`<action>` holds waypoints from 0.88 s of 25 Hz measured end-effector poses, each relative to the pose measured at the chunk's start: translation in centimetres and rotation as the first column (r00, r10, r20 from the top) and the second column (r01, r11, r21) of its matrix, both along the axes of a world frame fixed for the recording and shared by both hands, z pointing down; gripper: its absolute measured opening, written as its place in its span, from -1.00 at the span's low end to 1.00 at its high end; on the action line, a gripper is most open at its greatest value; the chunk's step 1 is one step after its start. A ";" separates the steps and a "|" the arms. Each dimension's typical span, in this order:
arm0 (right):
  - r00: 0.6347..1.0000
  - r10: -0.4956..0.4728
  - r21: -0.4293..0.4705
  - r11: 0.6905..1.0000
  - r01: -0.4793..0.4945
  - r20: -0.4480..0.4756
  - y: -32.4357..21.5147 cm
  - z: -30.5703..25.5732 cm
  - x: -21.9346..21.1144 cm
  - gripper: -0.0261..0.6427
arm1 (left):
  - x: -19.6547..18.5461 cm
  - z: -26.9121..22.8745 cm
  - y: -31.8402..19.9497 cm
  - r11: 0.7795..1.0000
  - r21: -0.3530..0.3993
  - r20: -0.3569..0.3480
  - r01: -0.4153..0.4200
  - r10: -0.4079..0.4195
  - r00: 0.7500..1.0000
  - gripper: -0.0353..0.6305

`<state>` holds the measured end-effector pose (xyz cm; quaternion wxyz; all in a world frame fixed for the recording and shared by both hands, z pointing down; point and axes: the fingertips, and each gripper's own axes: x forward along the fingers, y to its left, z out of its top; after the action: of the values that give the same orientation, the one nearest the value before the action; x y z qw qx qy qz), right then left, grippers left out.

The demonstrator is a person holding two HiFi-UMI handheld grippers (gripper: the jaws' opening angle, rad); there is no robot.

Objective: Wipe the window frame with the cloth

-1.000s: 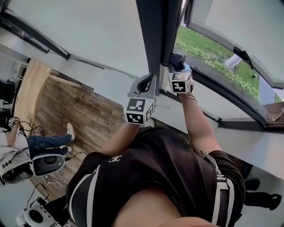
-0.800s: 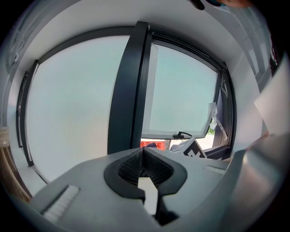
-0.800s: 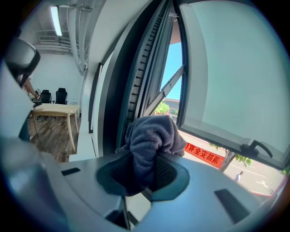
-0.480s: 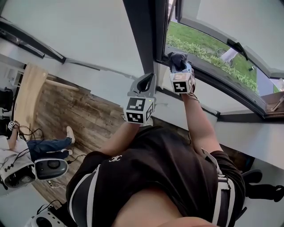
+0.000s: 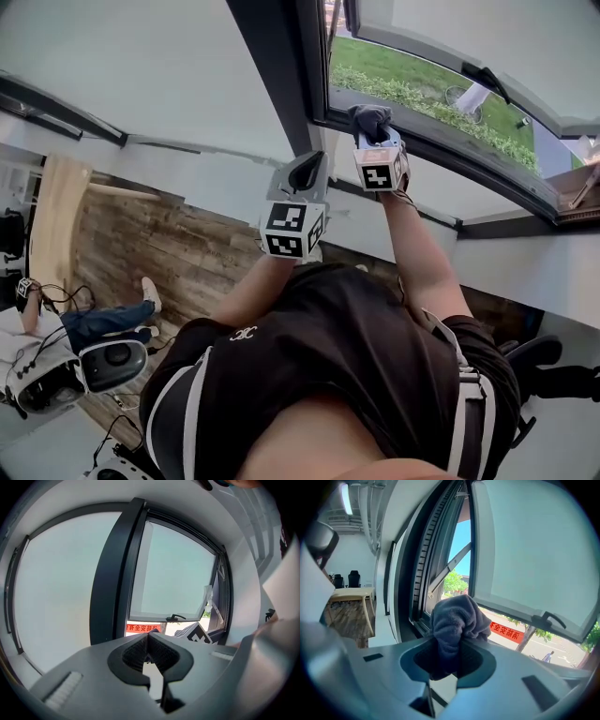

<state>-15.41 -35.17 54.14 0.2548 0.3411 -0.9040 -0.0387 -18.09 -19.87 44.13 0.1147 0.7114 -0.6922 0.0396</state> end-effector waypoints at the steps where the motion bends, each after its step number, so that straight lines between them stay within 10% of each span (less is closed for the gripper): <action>1: 1.000 0.013 0.004 1.000 -0.013 -0.002 -0.2 0.0 0.7 -0.66 | 0.5 0.0 -0.1 1.000 0.000 0.000 -0.014 0.014 1.000 -0.87; 22: 0.972 0.235 -0.011 0.972 -0.235 -0.013 -3.2 0.6 13.7 -0.66 | 8.0 0.6 -3.6 0.974 -0.012 -0.017 -0.228 0.228 0.974 -0.87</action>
<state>-1.67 -38.37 54.79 0.2648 0.4437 -0.8562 -0.0045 -10.12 -23.51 44.72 0.1196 0.7855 -0.6049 0.0520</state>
